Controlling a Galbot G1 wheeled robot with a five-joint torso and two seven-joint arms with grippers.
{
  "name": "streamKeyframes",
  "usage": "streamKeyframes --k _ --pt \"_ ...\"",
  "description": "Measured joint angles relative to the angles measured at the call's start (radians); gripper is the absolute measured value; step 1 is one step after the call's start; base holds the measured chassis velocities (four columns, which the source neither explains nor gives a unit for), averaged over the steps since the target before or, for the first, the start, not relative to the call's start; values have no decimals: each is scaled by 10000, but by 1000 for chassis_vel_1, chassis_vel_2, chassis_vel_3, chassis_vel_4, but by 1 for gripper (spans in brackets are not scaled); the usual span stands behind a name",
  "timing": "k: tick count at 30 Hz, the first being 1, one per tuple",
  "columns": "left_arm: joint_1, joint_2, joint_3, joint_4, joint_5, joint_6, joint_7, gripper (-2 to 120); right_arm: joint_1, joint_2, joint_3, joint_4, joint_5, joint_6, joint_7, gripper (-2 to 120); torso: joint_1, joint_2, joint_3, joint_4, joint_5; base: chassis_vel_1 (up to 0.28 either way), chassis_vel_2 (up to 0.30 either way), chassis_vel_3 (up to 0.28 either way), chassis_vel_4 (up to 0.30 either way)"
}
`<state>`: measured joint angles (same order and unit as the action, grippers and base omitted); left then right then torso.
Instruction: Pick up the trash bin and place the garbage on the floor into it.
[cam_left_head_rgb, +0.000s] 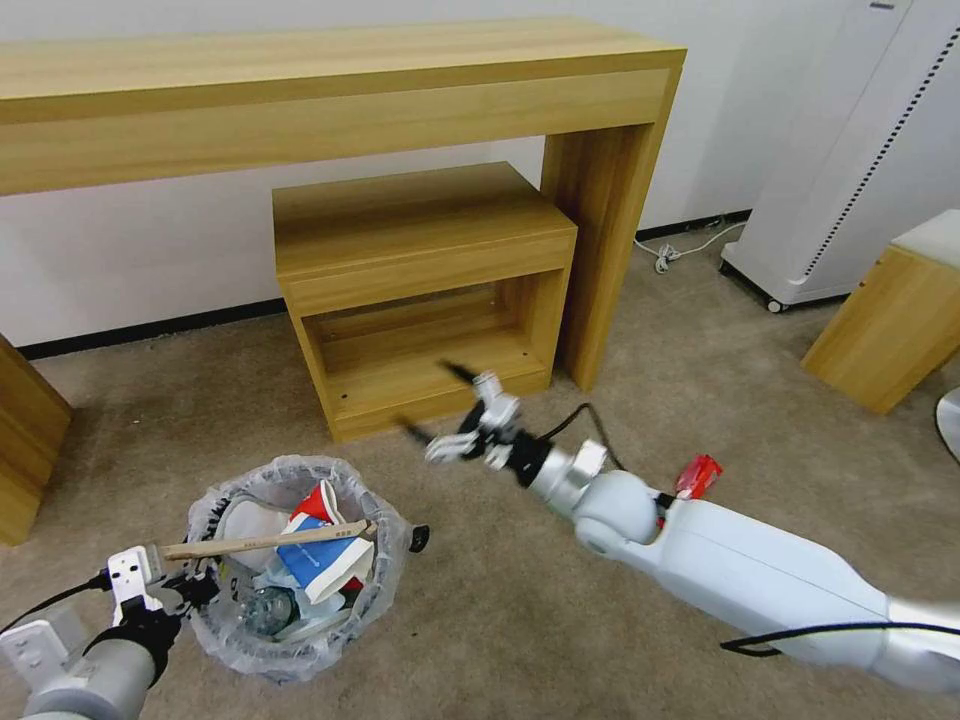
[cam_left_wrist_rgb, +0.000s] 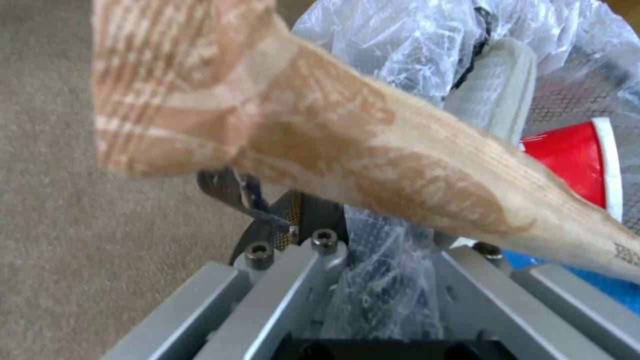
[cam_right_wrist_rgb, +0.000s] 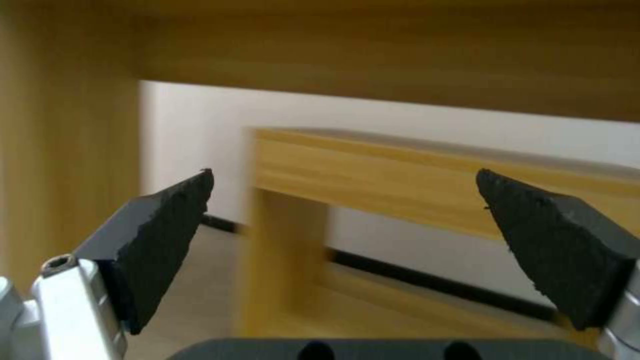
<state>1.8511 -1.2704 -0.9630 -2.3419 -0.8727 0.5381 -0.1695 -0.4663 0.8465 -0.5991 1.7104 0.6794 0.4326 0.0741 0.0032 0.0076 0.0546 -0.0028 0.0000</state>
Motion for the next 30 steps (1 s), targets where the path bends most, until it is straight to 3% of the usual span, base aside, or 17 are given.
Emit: streamKeyframes --k 1,2,3,4,5,8,9,11,12,15,19,25,30 --pt "27 71 -74 10 -2 -4 48 1 -383 -280 640 18 6 -290 728 100 0 -1 1 4 4 0 0 0 0" --pt "27 71 -74 10 -2 -4 48 1 -383 -280 640 18 6 -290 728 100 0 -1 1 4 4 0 0 0 0" --pt "-34 131 -84 35 -5 -11 52 1 -769 -627 1330 21 128 -424 990 100 0 0 0 5 1 0 0 0 0" --pt "-70 187 -40 75 -6 -18 84 1 -1116 -876 1968 41 215 -517 1068 100 0 0 0 3 3 0 0 0 0" --pt "-70 187 -40 75 -6 -18 84 1 -1116 -876 1968 41 215 -517 1068 100 0 0 0 3 3 0 0 0 0" --pt "-197 428 64 222 12 -45 159 1 -2350 -1317 4033 107 362 -826 1141 100 0 0 0 2 1 0 0 0 0" --pt "-197 428 64 222 12 -45 159 1 -2350 -1317 4033 107 362 -826 1141 100 0 0 0 2 1 0 0 0 0" --pt "-244 577 107 234 -18 -47 176 1 -3396 -1336 5405 229 356 -1051 1076 100 0 0 0 3 0 0 0 0 0" --pt "-244 577 107 234 -18 -47 176 1 -3396 -1336 5405 229 356 -1051 1076 100 0 0 0 3 0 0 0 0 0" --pt "-274 713 134 236 -52 -55 211 1 -4607 -1087 6909 324 209 -1228 1023 100 0 0 0 2 1 0 0 0 0" --pt "-283 839 164 219 -66 -65 237 1 -5416 -848 8056 402 -39 -1261 1018 100 0 0 0 3 -1 0 0 0 0" --pt "-284 883 285 153 -54 -81 300 1 -6270 -270 9406 621 -604 -1102 973 100 -1 1 0 3 -2 0 0 0 0" --pt "-239 847 293 24 -16 -84 332 1 -6836 389 9954 709 -1185 -658 820 100 -1 1 0 6 0 0 0 0 0"
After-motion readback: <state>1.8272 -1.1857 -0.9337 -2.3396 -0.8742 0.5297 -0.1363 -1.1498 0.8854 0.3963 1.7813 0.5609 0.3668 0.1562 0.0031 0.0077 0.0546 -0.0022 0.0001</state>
